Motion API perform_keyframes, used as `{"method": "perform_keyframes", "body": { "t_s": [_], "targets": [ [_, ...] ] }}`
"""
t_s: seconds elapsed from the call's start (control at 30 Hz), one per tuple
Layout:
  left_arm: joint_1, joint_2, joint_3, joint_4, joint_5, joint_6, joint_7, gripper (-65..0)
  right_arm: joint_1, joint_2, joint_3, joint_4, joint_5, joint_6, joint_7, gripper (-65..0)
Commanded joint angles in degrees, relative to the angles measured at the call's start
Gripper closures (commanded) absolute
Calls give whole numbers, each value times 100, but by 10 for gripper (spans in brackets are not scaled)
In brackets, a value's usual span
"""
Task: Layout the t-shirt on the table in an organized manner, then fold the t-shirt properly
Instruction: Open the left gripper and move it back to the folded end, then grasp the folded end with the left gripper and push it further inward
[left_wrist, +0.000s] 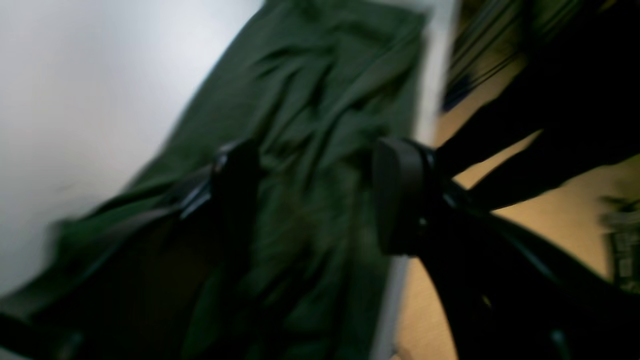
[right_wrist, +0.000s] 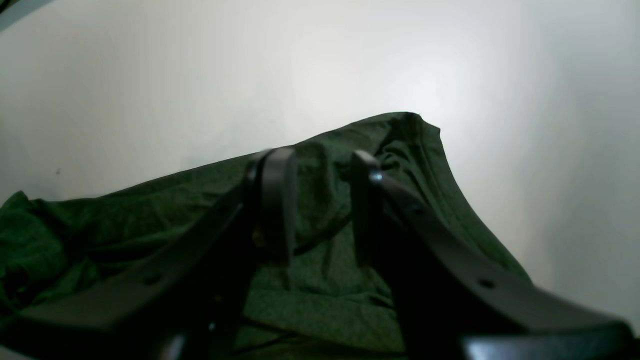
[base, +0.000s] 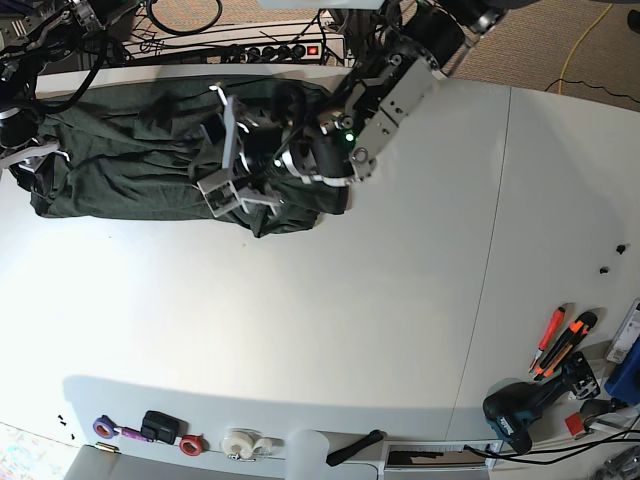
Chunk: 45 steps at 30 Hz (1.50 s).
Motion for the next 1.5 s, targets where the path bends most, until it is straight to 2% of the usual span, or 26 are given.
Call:
{"method": "perform_keyframes", "body": {
  "t_s": [0.0,0.23,0.37,0.5,0.6,0.83,1.17,1.2,1.23,1.3,1.37,1.47],
  "targets": [
    [-94,9,-76,190,-24,-37,-20,-330,31,107,17,96,90,-28,129,-191],
    [-72,-629,-627,297,11,125,719,-330,33,109,17,96,90,-28,133,-191],
    [-76,-1014,-874,297,15,334,732,-330,33,107,17,96,90,-28,138,-191],
    [-74,-1318,-1224,293,284,776,560,-320,33,107,17,96,90,-28,136,-191],
    [-72,-1377,-1405,245,313,933,415,-274,33,107,17,96,90,-28,133,-191],
    [-11,-1375,-1388,-490,168,988,7,-272,33,107,17,96,87,-28,120,-191],
    [11,-1296,-1388,-1069,-31,621,-142,-265,33,105,17,96,90,-28,120,-191],
    [17,-1296,-1388,-1069,-46,601,-151,-233,33,107,17,96,90,-31,122,-191],
    [17,-1296,-1388,-1069,-76,601,-173,-171,31,105,17,96,90,-31,122,-191],
    [13,-1296,-1390,-1067,-90,605,-269,0,33,105,17,96,92,-31,122,-191],
    [-15,-1296,-1390,-1047,-129,570,-354,0,33,107,17,96,92,-31,127,-191],
    [-50,-1311,-1394,-833,-479,59,-306,0,33,107,17,96,92,-31,129,-191]
  ]
}}
